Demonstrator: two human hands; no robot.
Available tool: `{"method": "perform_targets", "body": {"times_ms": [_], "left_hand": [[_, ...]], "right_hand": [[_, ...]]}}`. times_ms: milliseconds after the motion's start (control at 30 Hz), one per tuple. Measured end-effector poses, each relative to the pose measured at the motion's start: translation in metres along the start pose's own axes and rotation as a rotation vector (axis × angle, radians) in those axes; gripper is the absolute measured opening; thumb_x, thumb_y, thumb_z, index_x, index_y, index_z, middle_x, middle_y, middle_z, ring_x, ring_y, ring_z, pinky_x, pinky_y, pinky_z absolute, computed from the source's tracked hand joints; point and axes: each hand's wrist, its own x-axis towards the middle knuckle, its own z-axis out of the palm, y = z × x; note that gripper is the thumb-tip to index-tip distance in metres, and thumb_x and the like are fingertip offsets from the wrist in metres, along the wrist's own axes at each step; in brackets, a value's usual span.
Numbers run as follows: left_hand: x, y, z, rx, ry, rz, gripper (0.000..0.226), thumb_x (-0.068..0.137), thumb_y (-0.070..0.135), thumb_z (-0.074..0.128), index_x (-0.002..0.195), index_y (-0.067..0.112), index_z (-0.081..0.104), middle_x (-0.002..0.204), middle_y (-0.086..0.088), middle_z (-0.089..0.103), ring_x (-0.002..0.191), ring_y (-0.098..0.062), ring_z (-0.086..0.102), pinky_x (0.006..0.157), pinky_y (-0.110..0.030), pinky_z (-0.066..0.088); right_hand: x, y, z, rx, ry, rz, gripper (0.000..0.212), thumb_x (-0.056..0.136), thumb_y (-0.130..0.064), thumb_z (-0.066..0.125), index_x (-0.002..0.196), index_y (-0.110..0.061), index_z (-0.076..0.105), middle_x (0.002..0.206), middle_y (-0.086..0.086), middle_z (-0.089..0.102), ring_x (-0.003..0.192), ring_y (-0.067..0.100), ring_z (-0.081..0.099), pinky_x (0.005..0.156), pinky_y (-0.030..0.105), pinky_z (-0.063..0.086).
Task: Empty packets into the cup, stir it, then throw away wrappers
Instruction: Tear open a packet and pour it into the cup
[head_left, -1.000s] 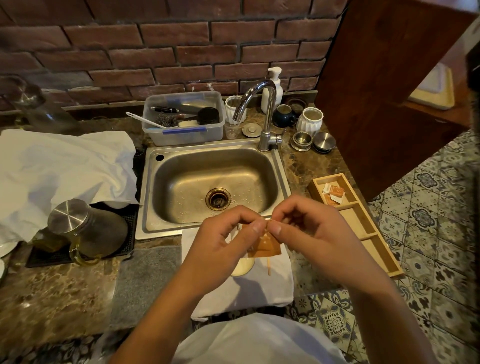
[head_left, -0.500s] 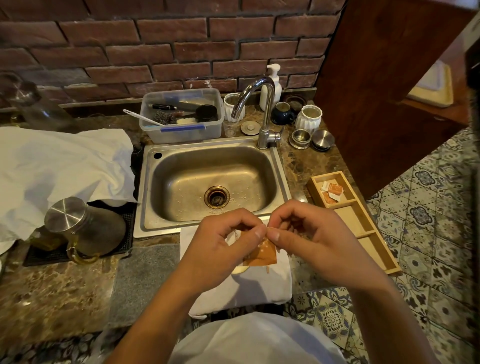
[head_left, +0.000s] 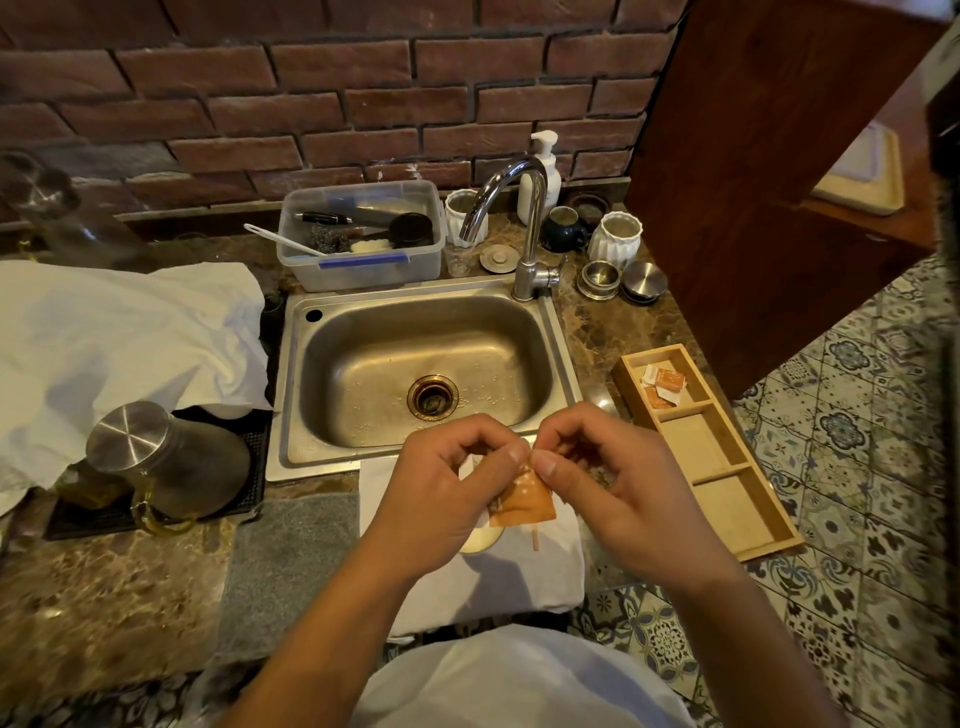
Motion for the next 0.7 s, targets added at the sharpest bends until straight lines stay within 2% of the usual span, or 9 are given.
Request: {"method": "perform_targets", "body": {"times_ms": [167, 333, 467, 600, 700], "left_hand": [[0.0013, -0.0023, 0.002, -0.06, 0.042, -0.051, 0.013, 0.084, 0.013, 0.064, 0.08, 0.004, 0.073, 0.072, 0.001, 0.07, 0.069, -0.005, 0.062, 0.066, -0.018, 0.05], [0.0024, -0.0041, 0.0036, -0.145, 0.089, -0.134, 0.013, 0.085, 0.017, 0.068, 0.079, 0.007, 0.073, 0.071, -0.005, 0.069, 0.068, -0.012, 0.062, 0.064, -0.025, 0.051], [0.0006, -0.0011, 0.0016, -0.161, 0.049, -0.145, 0.021, 0.089, 0.027, 0.066, 0.086, 0.009, 0.076, 0.075, -0.002, 0.072, 0.07, -0.012, 0.064, 0.066, -0.023, 0.052], [-0.0014, 0.0009, 0.0025, -0.116, 0.007, -0.131, 0.023, 0.084, 0.039, 0.069, 0.09, 0.019, 0.076, 0.075, -0.007, 0.07, 0.066, -0.023, 0.054, 0.059, -0.03, 0.044], [-0.001, 0.0014, 0.0032, -0.127, 0.027, -0.126, 0.017, 0.086, 0.032, 0.068, 0.088, 0.016, 0.075, 0.076, -0.003, 0.071, 0.07, -0.016, 0.061, 0.064, -0.025, 0.05]], "right_hand": [[-0.0012, 0.001, 0.0048, -0.103, 0.062, -0.045, 0.006, 0.097, -0.019, 0.063, 0.099, -0.015, 0.067, 0.087, -0.007, 0.066, 0.08, 0.018, 0.064, 0.066, 0.033, 0.053], [0.0018, 0.0011, 0.0097, -0.184, 0.111, -0.079, 0.015, 0.097, -0.03, 0.059, 0.102, -0.019, 0.067, 0.09, -0.01, 0.066, 0.082, 0.012, 0.063, 0.067, 0.019, 0.05], [0.003, 0.0024, 0.0068, -0.069, 0.146, -0.019, 0.016, 0.096, -0.03, 0.063, 0.103, -0.018, 0.069, 0.089, -0.011, 0.067, 0.082, 0.016, 0.066, 0.067, 0.026, 0.054], [0.0038, 0.0012, 0.0043, 0.074, 0.155, 0.048, 0.018, 0.093, -0.034, 0.062, 0.102, -0.02, 0.069, 0.089, -0.007, 0.068, 0.082, 0.019, 0.065, 0.068, 0.029, 0.055], [0.0051, 0.0011, 0.001, 0.189, 0.075, 0.116, 0.019, 0.093, -0.035, 0.062, 0.1, -0.018, 0.067, 0.085, -0.001, 0.067, 0.076, 0.015, 0.064, 0.065, 0.029, 0.053]]}}
